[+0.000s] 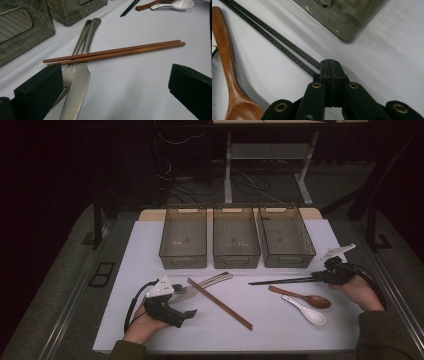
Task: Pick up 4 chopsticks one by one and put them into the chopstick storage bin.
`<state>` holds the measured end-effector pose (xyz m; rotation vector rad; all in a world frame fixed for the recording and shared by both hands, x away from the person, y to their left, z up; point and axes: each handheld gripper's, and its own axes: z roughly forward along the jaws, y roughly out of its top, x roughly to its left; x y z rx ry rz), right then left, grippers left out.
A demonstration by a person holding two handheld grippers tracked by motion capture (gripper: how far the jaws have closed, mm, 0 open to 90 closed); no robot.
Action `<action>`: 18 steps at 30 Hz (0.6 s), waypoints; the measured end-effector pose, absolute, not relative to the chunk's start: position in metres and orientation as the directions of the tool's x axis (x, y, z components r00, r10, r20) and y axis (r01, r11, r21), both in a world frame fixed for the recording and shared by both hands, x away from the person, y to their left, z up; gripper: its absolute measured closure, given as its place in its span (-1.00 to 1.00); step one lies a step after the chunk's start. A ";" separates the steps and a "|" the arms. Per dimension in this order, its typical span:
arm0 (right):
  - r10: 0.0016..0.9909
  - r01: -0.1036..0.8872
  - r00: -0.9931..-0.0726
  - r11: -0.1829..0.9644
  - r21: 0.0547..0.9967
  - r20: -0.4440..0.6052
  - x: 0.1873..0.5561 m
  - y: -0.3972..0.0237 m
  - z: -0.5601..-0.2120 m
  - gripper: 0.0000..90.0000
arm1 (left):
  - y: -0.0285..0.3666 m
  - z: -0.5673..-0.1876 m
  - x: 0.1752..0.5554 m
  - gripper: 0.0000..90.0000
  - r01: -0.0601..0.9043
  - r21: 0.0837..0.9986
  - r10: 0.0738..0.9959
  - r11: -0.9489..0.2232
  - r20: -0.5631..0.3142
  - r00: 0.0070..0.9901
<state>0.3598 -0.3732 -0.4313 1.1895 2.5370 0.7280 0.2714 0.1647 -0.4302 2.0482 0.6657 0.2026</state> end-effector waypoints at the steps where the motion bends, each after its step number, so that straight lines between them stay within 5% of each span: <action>1: 0.768 0.646 -0.641 0.546 0.533 -0.010 0.359 -0.373 -0.431 0.99 | 0.165 -0.430 0.271 -1.00 0.376 0.831 0.532 -0.410 -0.117 0.839; 18: 0.728 0.628 -0.685 0.587 0.512 0.005 0.343 -0.372 -0.427 0.99 | 0.165 -0.430 0.271 -1.00 0.373 0.831 0.529 -0.412 -0.115 0.841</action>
